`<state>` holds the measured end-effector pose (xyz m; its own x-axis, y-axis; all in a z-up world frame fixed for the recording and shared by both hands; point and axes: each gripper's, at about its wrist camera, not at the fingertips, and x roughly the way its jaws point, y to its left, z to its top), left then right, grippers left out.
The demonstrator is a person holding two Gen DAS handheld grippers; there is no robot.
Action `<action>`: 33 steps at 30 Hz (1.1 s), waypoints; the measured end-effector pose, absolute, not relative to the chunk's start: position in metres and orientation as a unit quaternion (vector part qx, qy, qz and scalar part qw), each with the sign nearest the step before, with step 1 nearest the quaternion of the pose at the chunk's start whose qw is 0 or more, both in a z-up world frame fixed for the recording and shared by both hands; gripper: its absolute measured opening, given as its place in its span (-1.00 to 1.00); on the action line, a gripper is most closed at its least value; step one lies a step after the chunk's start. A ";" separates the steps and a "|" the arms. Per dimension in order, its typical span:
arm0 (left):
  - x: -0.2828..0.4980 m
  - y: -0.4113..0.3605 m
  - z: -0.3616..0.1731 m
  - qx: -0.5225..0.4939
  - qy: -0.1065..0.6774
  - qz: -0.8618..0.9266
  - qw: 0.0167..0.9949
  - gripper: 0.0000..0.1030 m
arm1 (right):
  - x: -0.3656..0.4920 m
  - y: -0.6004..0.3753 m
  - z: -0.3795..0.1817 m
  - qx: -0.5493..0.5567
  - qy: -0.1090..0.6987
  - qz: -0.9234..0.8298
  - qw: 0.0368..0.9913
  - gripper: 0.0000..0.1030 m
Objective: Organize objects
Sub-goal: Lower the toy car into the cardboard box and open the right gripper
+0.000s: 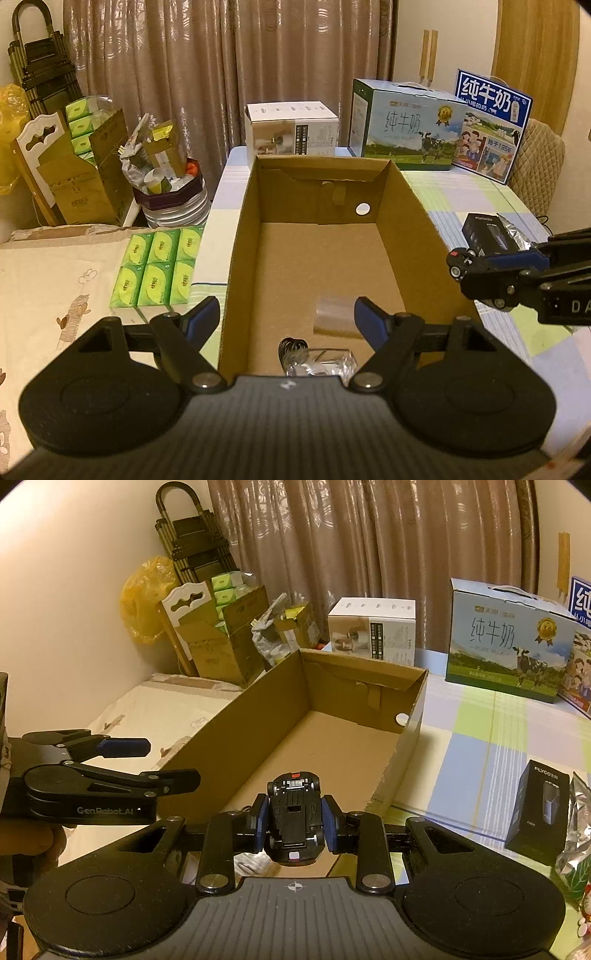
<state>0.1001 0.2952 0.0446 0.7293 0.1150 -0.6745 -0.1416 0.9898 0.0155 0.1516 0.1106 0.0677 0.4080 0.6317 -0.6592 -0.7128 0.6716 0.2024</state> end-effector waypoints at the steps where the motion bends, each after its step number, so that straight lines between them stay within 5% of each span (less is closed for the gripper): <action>1: 0.099 0.296 0.045 -0.018 0.361 0.070 0.930 0.48 | 0.152 0.111 0.068 -0.053 0.367 0.401 0.838 -0.48; 9: 0.097 0.297 0.045 -0.018 0.364 0.073 0.928 0.49 | 0.162 0.110 0.074 -0.002 0.354 0.409 0.841 -0.43; 12: 0.095 0.296 0.044 -0.018 0.365 0.074 0.928 0.50 | 0.166 0.103 0.076 0.026 0.342 0.404 0.848 0.39; 33: 0.061 0.247 0.076 -0.032 0.333 0.058 0.941 0.64 | 0.120 0.005 0.101 0.012 0.325 0.327 0.887 0.39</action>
